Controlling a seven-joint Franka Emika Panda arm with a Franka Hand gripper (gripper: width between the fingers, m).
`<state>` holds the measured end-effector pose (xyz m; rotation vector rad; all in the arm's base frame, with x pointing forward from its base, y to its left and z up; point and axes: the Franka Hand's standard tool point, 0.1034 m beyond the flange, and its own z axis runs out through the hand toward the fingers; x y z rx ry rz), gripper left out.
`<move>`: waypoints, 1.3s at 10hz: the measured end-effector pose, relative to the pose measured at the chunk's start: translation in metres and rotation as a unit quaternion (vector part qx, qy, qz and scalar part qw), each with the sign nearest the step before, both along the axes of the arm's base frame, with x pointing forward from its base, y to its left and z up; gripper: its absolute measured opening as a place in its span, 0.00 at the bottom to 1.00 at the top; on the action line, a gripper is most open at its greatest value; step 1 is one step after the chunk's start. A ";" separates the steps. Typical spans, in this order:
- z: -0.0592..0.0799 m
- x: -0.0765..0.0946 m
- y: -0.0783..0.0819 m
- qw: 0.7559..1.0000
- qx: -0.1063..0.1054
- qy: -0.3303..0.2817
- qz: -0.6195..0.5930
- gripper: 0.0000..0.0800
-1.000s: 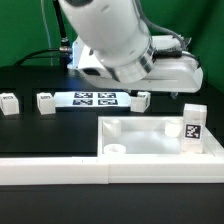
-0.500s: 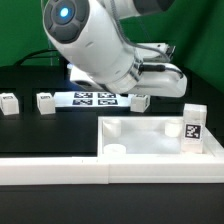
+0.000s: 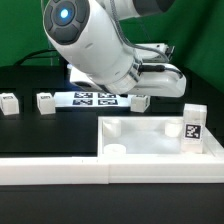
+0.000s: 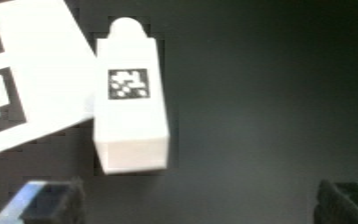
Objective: Assemble square table
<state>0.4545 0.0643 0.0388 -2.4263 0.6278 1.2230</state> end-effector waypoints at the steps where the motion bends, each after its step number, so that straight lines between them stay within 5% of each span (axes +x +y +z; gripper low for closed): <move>1: -0.005 -0.013 -0.001 1.000 -0.001 0.002 0.003 0.81; 3: -0.020 -0.033 -0.001 1.000 -0.008 0.008 -0.002 0.81; 7: -0.029 -0.040 0.009 1.000 -0.010 0.011 0.002 0.81; 9: -0.029 -0.040 0.009 1.000 -0.010 0.011 0.002 0.50; 10: -0.029 -0.040 0.009 1.000 -0.010 0.012 0.002 0.50; 11: -0.029 -0.040 0.009 1.000 -0.010 0.012 0.002 0.36; 13: -0.029 -0.040 0.009 1.000 -0.010 0.012 0.002 0.36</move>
Offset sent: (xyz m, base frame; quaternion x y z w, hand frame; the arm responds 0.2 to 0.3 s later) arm -0.0260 0.0168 -0.0321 0.0058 0.0222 0.0023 0.9997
